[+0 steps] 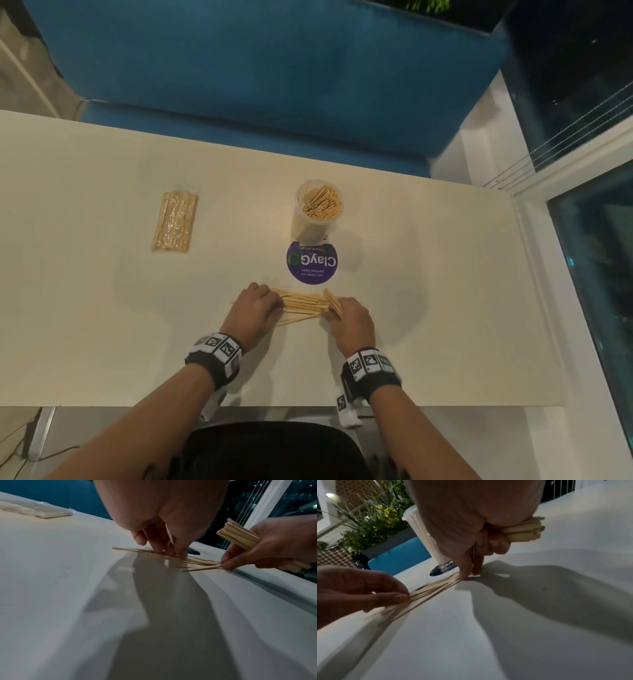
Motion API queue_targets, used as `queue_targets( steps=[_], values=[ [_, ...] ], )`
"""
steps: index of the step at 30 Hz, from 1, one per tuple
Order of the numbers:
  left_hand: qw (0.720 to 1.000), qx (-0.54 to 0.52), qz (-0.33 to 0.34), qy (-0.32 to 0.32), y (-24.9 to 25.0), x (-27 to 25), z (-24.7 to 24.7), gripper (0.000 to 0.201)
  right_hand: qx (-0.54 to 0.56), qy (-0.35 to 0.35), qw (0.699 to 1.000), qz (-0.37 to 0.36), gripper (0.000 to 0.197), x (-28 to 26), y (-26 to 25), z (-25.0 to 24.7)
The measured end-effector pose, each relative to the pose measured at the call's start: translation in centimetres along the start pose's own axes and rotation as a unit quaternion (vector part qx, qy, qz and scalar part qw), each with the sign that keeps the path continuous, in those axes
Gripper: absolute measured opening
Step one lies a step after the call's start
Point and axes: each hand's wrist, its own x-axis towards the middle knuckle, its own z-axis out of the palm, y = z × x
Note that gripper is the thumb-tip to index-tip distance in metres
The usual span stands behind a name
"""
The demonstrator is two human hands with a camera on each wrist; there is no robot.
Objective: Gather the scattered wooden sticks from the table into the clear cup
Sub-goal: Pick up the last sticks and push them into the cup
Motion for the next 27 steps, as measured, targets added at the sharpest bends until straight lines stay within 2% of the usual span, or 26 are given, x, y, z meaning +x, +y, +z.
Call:
queue_targets(
  steps=[2,3,6,7,8,11,17,19,21,22,24,27],
  values=[
    [1.000,0.000,-0.007,0.022,0.0,-0.5,-0.7,0.023,0.028,0.018,0.999,0.007,0.011,0.2,-0.4,0.0],
    [0.999,0.017,-0.014,0.033,-0.1,-0.8,-1.2,0.030,0.032,0.034,0.999,0.011,0.012,0.3,-0.4,-0.2],
    [0.995,0.084,-0.055,0.021,-0.6,-1.8,-2.4,0.077,0.022,0.059,0.998,0.016,0.026,0.9,-0.4,-1.1],
    [0.993,0.100,-0.067,0.002,-0.8,-1.9,-2.5,0.091,0.010,0.045,0.999,0.015,0.032,1.2,-0.5,-1.4],
    [0.991,0.112,-0.074,-0.018,-0.9,-1.9,-2.6,0.096,-0.015,0.023,1.000,0.016,0.035,1.6,-0.6,-1.5],
    [0.990,0.122,-0.061,-0.044,-0.6,-1.4,-2.1,0.079,-0.094,-0.030,0.995,0.022,0.029,2.4,-1.3,-1.6],
    [0.992,0.116,-0.027,-0.031,0.7,-0.2,-0.5,0.039,-0.112,-0.054,0.992,-0.030,0.009,2.3,-2.8,-0.5],
    [0.992,0.118,-0.024,-0.018,0.5,0.0,-0.3,0.030,-0.114,-0.049,0.990,-0.067,0.026,2.6,-3.3,-0.6],
    [0.993,0.118,-0.021,-0.012,0.4,0.1,-0.3,0.025,-0.130,-0.105,0.977,-0.136,0.059,3.0,-4.4,-0.7],
    [0.993,0.116,-0.019,-0.013,0.3,0.2,-0.3,0.024,-0.154,-0.140,0.963,-0.168,0.068,3.1,-5.0,-0.5],
    [0.992,0.120,-0.015,-0.020,0.0,0.4,-0.2,0.023,-0.218,-0.179,0.934,-0.219,0.060,2.9,-6.1,0.1],
    [0.992,0.118,-0.021,-0.026,-0.4,0.5,-0.1,0.022,-0.257,-0.158,0.920,-0.251,0.030,2.6,-6.8,1.0]
  ],
)
